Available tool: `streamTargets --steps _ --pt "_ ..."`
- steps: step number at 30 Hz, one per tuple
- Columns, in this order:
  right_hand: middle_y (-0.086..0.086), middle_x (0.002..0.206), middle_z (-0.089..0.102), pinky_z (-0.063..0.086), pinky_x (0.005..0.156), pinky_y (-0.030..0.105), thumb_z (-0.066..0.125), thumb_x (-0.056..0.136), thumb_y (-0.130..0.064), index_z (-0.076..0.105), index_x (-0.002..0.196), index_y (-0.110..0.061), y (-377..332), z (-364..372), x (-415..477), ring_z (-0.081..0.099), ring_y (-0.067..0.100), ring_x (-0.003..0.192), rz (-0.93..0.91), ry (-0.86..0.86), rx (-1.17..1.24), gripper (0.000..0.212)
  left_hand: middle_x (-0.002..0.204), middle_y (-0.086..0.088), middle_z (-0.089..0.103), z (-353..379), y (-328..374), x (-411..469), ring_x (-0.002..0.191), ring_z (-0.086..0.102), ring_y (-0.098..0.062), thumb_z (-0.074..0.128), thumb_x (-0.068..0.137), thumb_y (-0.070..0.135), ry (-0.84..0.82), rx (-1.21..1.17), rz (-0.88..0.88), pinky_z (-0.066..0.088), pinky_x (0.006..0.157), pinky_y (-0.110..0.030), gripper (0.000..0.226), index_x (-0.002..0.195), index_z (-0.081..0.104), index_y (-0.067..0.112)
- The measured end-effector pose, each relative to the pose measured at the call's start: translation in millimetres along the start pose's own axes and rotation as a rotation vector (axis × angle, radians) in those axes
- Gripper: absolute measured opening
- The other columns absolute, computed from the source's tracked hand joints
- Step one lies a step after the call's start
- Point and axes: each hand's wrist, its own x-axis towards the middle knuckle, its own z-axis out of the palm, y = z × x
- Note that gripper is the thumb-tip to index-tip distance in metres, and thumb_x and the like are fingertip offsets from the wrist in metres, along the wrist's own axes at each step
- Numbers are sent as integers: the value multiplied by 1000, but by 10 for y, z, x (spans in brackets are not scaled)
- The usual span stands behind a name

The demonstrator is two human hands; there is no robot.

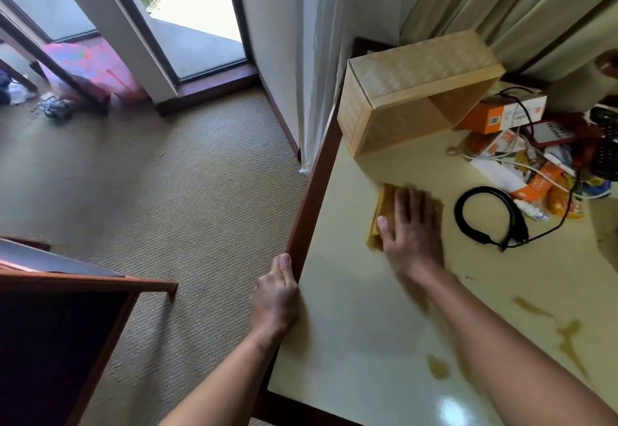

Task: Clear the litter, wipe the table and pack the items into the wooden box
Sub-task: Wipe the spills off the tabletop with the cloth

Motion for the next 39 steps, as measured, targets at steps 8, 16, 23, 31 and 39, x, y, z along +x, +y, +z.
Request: streamTargets --steps 8,16,23,31,39 --pt "17 169 6 0 123 59 14 98 -60 8 162 -15 -501 15 48 3 43 154 27 0 71 78 127 -19 68 51 -53 46 116 63 -41 23 108 53 -1 -34 8 47 96 -46 50 135 57 28" --pt "8 170 0 9 124 55 17 99 -65 9 162 -20 125 319 -1200 -5 33 156 -204 -30 -39 78 130 -21 65 26 8 -4 118 60 -41 23 110 47 -4 4 19 45 95 -45 49 137 56 24" --pt "15 169 6 0 124 57 12 99 -60 10 162 -18 -277 61 -111 3 41 154 79 39 45 76 146 -16 57 75 -60 55 129 55 -37 21 111 38 -18 68 39 42 103 -41 49 146 50 20" --pt "5 169 7 8 125 53 27 97 -62 17 161 -25 -206 369 -1171 5 33 156 -285 -2 22 75 145 -15 59 92 -61 62 131 55 -36 23 110 46 9 -23 50 41 106 -41 53 146 52 21" --pt "15 168 13 4 124 57 16 98 -57 18 161 -18 -202 211 -549 9 42 153 91 61 41 74 150 -12 55 81 -121 100 136 51 -34 20 109 50 -20 0 43 37 111 -41 56 151 47 25"
